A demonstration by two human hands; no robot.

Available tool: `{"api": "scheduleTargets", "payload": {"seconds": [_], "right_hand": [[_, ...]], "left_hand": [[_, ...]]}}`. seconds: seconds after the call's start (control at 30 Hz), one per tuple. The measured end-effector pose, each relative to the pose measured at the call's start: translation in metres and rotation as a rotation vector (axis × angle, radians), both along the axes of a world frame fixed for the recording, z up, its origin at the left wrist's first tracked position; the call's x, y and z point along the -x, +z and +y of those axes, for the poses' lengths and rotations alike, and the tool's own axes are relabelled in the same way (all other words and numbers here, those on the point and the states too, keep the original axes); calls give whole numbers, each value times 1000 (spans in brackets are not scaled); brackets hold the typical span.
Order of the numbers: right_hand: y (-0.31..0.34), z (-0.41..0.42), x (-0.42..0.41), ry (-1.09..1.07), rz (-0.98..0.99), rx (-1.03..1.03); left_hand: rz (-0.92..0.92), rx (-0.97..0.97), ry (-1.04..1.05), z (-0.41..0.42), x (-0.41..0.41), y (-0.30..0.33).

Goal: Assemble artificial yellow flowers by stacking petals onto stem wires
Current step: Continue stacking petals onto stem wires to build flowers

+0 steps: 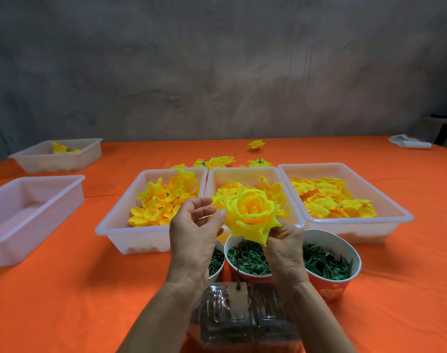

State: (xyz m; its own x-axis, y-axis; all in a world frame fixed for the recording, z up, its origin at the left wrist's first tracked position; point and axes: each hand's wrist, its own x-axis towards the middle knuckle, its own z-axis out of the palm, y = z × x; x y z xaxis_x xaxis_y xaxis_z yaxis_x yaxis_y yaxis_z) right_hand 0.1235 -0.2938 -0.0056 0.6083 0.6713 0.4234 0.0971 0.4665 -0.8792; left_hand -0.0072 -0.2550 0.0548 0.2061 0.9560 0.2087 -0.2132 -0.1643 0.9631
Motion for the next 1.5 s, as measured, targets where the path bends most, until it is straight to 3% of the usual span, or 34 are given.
{"api": "scheduleTargets", "payload": {"seconds": [0.13,0.5,0.7,0.83,1.27,1.5], "right_hand": [[1,1,0,-59,4,-8],[4,-3,3,-106,-136,10],[-1,0,1,-130,-146,-5],[-2,1,3,-132,-122,-5],[9,-8,-3,5,-225,34],[12,-5,-5,-39,-169,54]], "left_hand": [[35,0,73,-5,0,-1],[150,138,-60,-11,-2,-1],[71,158,19,-8,-7,-2],[5,237,-69,-12,-8,-4],[111,111,-21,2,-6,-6],[-5,246,-134,3,-10,-4]]}}
